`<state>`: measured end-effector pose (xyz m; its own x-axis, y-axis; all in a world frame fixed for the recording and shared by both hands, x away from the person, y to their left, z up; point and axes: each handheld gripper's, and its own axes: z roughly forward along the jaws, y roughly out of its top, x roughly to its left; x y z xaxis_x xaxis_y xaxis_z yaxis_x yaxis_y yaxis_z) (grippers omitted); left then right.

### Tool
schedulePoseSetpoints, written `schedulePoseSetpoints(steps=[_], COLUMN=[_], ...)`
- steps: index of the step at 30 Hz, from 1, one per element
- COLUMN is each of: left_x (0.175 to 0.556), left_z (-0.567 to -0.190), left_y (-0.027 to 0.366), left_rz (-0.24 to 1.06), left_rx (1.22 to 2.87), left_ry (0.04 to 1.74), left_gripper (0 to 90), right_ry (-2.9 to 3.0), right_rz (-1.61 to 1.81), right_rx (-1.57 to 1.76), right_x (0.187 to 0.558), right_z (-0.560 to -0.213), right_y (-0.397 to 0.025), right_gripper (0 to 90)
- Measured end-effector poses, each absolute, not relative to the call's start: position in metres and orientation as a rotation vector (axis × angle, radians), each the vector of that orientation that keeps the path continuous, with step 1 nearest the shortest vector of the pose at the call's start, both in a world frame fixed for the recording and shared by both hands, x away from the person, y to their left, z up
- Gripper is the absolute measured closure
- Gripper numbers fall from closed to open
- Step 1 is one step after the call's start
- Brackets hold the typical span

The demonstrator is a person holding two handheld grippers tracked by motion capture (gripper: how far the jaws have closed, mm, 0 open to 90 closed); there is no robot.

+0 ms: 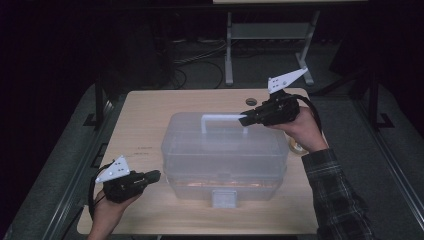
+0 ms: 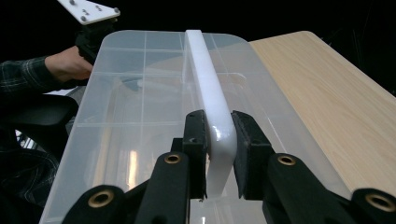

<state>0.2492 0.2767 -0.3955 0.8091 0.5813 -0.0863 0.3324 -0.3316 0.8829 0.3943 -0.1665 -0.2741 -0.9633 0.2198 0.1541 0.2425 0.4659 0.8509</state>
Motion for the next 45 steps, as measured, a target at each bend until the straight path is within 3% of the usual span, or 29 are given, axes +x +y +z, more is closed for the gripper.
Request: schedulePoseSetpoints(steps=[26, 45], left_x=[0.244, 0.245], left_z=[-0.383, -0.371], left_y=[0.257, 0.255], left_rz=[0.292, 0.338], left_rx=[1.908, 1.861], left_ry=[0.598, 0.554], left_gripper=[89.9, 89.9], right_ry=[-2.654, -2.702], right_rz=[-1.571, -1.574], right_rx=[-0.435, -0.472], right_x=[0.397, 0.403], right_z=[-0.275, -0.269], right_y=[-0.168, -0.164], right_gripper=[75.9, 67.4])
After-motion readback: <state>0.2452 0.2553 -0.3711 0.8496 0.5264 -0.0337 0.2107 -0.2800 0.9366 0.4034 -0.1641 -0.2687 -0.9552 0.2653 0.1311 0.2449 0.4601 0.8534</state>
